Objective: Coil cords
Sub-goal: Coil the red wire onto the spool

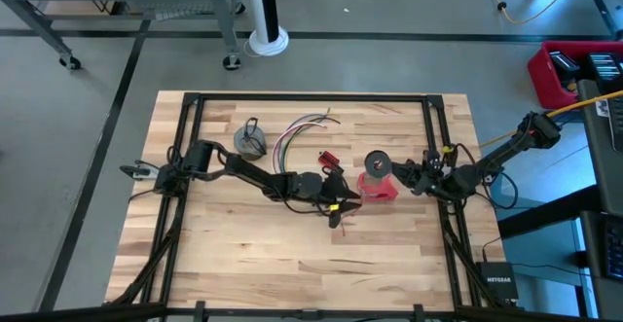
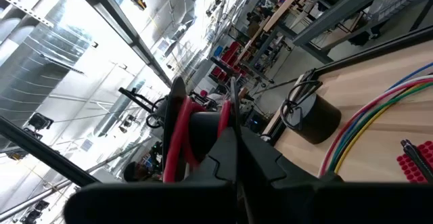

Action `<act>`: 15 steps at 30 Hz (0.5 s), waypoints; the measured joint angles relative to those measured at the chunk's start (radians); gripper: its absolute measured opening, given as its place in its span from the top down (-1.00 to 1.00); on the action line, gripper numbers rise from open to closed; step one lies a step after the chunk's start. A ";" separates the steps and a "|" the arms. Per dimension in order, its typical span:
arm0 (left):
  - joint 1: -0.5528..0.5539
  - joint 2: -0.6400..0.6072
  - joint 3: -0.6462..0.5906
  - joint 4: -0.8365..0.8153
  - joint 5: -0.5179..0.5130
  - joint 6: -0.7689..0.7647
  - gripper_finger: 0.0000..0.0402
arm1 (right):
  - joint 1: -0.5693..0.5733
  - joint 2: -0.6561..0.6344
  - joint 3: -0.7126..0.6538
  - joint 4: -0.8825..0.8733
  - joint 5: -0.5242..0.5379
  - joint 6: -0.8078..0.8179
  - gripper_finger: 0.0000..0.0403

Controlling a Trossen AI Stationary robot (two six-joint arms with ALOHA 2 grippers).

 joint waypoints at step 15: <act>0.000 -0.001 0.013 -0.077 0.000 -0.014 0.36 | -0.119 0.000 0.000 0.002 -0.144 0.002 0.98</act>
